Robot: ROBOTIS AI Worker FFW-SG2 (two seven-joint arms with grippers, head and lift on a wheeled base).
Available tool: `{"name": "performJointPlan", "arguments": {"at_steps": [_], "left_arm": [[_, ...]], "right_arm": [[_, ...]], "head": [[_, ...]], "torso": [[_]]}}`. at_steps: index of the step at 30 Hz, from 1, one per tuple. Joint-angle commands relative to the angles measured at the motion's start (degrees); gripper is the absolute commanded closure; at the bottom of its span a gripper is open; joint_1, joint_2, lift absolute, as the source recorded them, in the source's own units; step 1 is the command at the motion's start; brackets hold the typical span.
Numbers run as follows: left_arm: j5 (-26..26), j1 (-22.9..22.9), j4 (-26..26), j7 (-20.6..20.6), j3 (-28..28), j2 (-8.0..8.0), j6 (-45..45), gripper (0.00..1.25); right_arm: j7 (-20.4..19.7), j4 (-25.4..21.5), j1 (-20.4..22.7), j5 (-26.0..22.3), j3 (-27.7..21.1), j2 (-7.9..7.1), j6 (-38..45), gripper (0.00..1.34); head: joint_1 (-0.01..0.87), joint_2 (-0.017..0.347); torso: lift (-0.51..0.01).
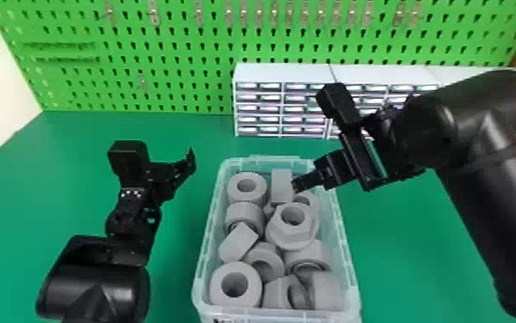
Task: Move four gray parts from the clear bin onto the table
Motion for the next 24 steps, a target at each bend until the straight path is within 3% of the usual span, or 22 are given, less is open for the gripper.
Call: {"name": "performJointPlan", "arguments": {"at_steps": [1,24], "left_arm": [[0.0,-0.3,0.3,0.0,-0.3,0.0,0.0,0.09],[0.9,-1.1,1.2,0.1,-1.5,0.0,0.0,0.09]], "right_arm": [[0.0,1.8,-1.4,0.8,0.7,-0.22,0.3,0.53],[0.0,11.0,-4.5,2.5,5.3,0.84,0.3,0.53]], "head": [[0.693,0.072],[0.693,0.072]], "torso": [[-0.052],[-0.052]]}}
